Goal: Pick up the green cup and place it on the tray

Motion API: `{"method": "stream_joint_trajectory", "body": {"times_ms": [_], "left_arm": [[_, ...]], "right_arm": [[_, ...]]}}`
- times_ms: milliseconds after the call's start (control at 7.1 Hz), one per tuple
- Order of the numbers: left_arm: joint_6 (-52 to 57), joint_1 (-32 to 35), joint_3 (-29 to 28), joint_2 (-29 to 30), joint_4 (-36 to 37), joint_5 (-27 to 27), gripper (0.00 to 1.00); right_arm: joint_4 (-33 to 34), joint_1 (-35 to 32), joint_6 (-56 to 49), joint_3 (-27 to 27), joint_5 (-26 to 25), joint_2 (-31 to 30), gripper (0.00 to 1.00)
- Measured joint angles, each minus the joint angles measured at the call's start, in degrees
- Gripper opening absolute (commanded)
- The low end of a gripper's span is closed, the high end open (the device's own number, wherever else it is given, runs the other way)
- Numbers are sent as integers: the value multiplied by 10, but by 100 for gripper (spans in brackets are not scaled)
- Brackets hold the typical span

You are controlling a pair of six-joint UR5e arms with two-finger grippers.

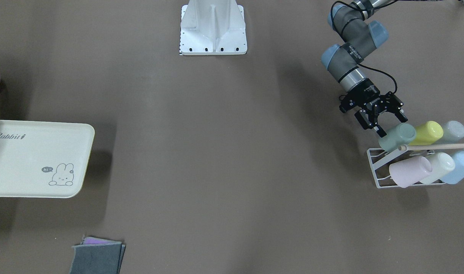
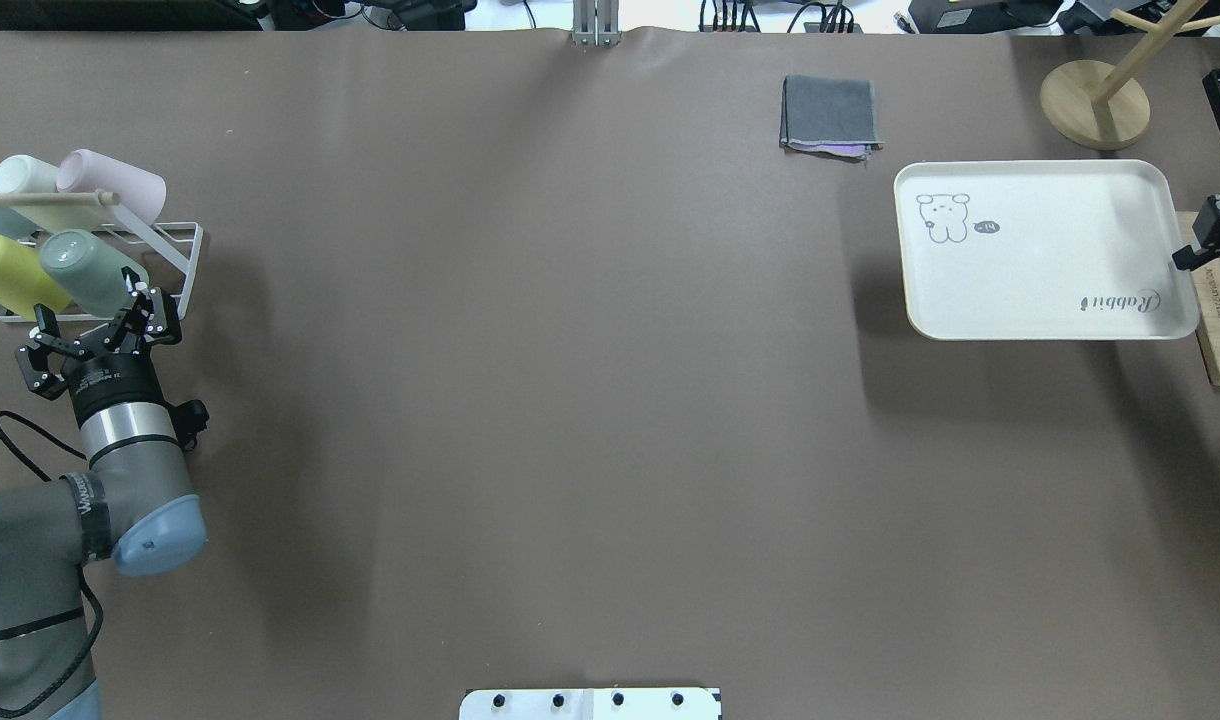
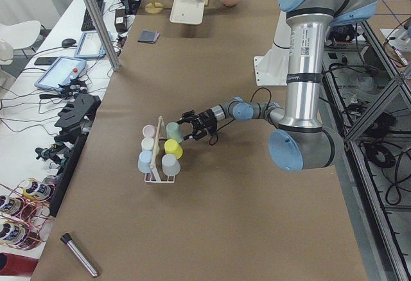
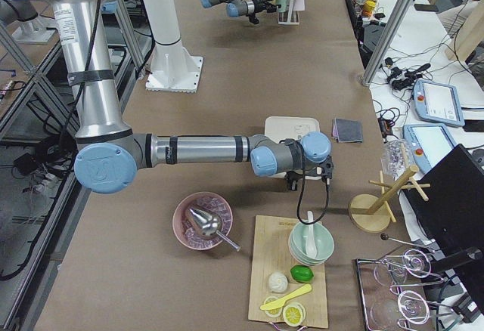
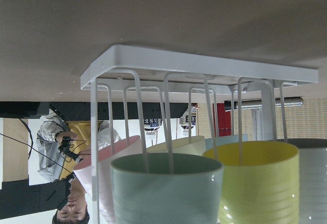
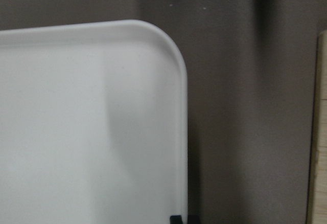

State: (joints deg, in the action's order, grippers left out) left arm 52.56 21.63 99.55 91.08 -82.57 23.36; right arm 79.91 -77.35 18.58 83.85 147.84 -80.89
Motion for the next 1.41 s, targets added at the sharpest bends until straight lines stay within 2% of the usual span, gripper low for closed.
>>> {"method": "stream_joint_trajectory", "body": {"times_ms": [282, 563, 845, 1408], "left_arm": [[0, 10, -10, 4, -1, -1, 98], [0, 14, -26, 16, -2, -1, 98], [-1, 16, -42, 31, -2, -1, 98], [0, 17, -54, 34, -2, -1, 98]], "right_arm": [[42, 39, 71, 80, 3, 7, 0], [57, 101, 152, 125, -1, 41, 0], [58, 176, 199, 134, -19, 102, 0], [53, 319, 305, 119, -127, 217, 0]]}}
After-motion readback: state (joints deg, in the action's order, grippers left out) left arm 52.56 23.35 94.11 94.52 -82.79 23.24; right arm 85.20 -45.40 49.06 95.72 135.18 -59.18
